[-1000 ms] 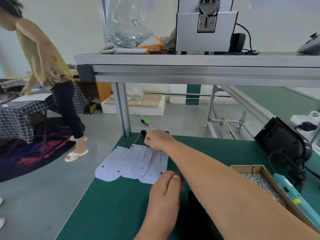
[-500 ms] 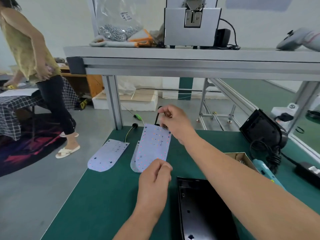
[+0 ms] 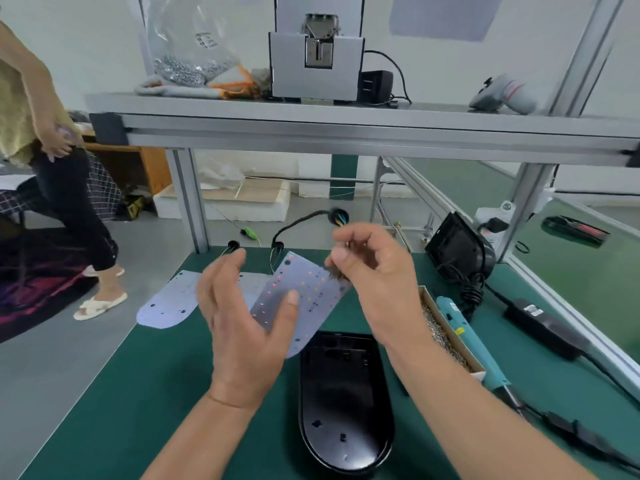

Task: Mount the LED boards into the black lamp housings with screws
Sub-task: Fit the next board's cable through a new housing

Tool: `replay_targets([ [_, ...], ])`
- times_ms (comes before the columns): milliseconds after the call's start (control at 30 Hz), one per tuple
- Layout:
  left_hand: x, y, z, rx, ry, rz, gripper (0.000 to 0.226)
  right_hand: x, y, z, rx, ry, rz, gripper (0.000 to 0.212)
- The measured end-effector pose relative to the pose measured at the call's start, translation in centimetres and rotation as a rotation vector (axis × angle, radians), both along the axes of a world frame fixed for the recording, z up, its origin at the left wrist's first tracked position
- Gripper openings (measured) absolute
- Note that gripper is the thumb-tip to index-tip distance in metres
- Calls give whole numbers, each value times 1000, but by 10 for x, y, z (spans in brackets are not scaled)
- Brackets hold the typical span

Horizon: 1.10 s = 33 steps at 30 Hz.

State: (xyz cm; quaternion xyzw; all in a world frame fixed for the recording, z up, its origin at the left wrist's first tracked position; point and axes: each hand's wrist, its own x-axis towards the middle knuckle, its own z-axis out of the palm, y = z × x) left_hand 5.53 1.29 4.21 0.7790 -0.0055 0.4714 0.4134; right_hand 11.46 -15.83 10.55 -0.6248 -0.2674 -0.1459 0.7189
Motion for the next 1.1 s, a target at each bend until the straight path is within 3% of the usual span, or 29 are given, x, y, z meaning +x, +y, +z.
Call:
replay_targets([
  [67, -8, 0, 8, -28, 83, -149, 80, -15, -5, -9, 55, 24, 23, 28],
  [200, -16, -2, 18, -83, 217, -361, 35, -32, -20, -22, 140, 66, 110, 53],
  [267, -19, -5, 21, -95, 196, -418, 22, -34, -30, -24, 224, 183, 201, 66],
  [367, -25, -10, 27, -62, 171, -487, 14, -30, -41, -19, 349, 441, 311, 60],
  [467, -30, -11, 33, -21, 183, -516, 14, -18, -46, -18, 211, 672, 340, 86],
  [567, -32, -9, 36, -83, 219, -566, 26, -10, -44, -23, -85, 760, 330, 90],
  [633, -34, -10, 39, -171, 269, -672, 31, -5, -39, -25, -163, 755, 344, 88],
  [700, -35, -12, 41, -187, 339, -791, 28, 2, -32, -24, -115, 747, 372, 81],
  [800, -29, -10, 38, -244, 482, -950, 25, 12, -16, -17, -156, 655, 326, 52],
  [900, -24, -9, 35, -356, 570, -943, 31, 19, -7, -8, -111, 533, 299, 26],
  [1000, -21, -11, 33, -597, 601, -962, 40, 13, -15, -9, -21, 496, 353, 26],
  [1100, -16, -13, 31, -796, 584, -967, 61, -6, -31, -20, -119, 421, 337, 27],
])
